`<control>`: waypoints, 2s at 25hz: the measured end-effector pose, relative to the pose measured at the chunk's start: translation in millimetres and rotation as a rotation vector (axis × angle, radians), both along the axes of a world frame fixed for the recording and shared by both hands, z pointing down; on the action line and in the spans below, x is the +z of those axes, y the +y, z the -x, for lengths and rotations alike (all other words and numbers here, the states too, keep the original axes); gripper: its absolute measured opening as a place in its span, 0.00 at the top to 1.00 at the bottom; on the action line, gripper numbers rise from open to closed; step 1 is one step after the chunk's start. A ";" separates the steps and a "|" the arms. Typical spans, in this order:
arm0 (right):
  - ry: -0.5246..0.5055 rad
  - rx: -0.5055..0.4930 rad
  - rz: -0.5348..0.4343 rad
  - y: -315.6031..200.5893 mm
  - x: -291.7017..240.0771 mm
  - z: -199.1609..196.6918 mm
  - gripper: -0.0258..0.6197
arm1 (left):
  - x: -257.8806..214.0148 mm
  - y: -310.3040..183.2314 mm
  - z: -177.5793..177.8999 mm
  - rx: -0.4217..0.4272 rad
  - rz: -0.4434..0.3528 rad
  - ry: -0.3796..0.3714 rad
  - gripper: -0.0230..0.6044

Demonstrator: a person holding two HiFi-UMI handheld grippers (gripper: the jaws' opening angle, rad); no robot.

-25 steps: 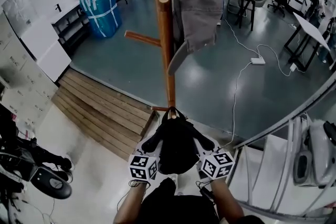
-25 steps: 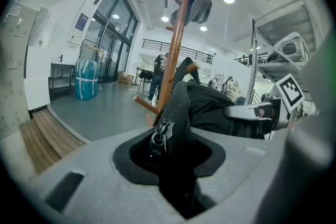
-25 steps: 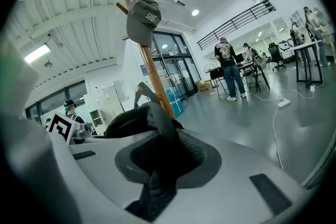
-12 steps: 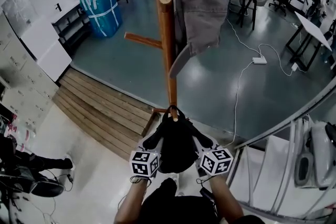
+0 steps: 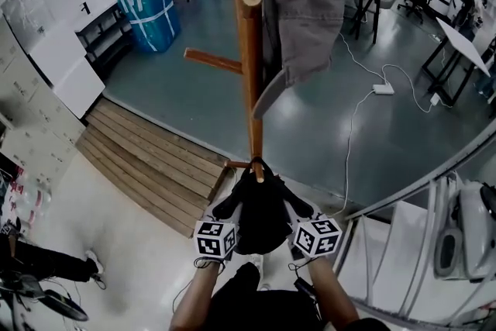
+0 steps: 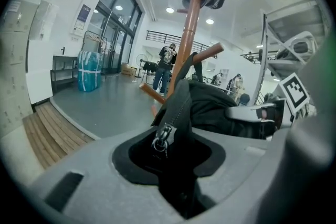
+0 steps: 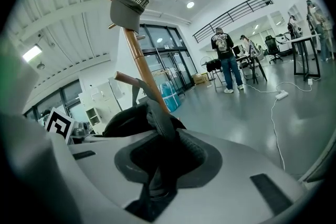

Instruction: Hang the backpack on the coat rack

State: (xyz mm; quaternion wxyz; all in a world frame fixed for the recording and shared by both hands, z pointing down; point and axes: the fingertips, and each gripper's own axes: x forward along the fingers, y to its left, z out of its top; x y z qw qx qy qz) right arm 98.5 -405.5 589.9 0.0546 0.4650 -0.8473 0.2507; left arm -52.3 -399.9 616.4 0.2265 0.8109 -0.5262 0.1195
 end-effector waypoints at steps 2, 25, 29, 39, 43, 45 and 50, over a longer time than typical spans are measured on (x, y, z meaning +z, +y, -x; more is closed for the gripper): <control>0.008 0.002 0.006 -2.4 1.8 0.6 0.86 | 2.3 -1.9 0.7 -0.001 0.005 0.000 0.77; 0.178 0.051 0.001 -7.1 9.5 -15.4 0.75 | 7.2 -2.2 16.1 -0.031 -0.008 -0.041 0.63; 0.150 0.073 -0.024 2.2 2.0 -22.5 0.75 | 1.9 9.5 23.7 -0.053 -0.030 -0.041 0.63; 0.138 0.074 -0.092 56.9 -22.7 -19.2 0.79 | -28.0 66.4 47.3 -0.120 -0.109 -0.016 0.64; 0.141 0.073 -0.130 95.1 -29.4 -19.7 0.87 | -47.6 105.1 43.5 -0.131 -0.183 -0.047 0.71; 0.133 0.066 -0.130 116.3 -30.6 -16.8 0.87 | -54.6 127.2 41.3 -0.133 -0.207 -0.065 0.75; 0.091 0.046 -0.123 163.4 -33.5 -10.6 0.89 | -63.4 175.1 34.7 -0.141 -0.254 -0.101 0.82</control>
